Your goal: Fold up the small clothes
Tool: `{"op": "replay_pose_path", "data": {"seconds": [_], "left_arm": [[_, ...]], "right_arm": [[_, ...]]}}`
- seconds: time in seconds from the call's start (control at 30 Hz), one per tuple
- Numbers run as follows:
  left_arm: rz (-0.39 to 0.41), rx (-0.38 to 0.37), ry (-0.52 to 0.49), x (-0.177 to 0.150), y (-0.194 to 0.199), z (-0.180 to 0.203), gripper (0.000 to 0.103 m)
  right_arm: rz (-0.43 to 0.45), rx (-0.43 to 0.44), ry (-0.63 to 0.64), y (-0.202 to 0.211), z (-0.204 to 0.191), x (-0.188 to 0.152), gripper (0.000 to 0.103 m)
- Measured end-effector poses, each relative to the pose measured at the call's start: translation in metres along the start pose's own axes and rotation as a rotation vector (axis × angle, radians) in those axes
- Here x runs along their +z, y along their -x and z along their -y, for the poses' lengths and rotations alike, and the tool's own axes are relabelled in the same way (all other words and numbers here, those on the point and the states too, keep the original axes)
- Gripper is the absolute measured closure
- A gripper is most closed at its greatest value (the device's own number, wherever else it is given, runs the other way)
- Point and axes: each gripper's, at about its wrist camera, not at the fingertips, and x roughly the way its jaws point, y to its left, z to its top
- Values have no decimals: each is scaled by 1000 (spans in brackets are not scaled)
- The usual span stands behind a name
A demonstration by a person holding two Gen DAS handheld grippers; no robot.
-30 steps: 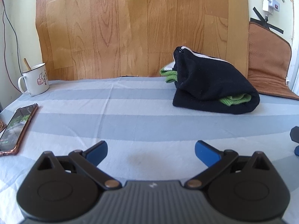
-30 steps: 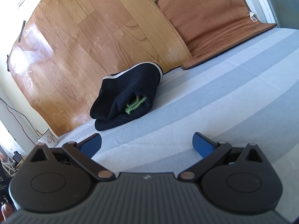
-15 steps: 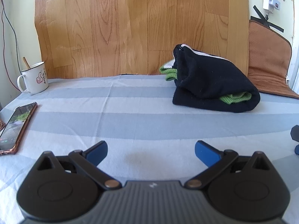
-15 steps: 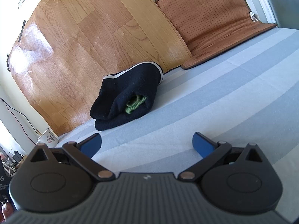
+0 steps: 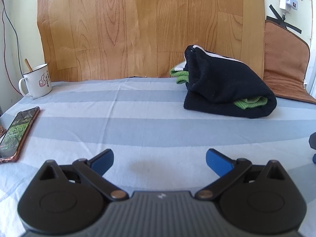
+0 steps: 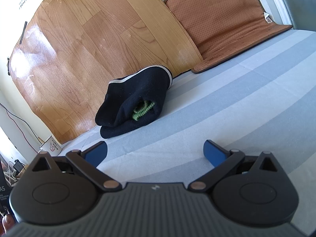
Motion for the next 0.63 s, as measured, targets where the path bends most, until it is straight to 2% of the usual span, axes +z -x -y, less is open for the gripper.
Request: {"op": "replay_pose_path", "data": {"seconds": [0.63], "left_arm": [[7, -11, -8, -1, 0, 1, 0]], "right_arm": [[0, 0, 0, 0, 0, 0, 0]]}}
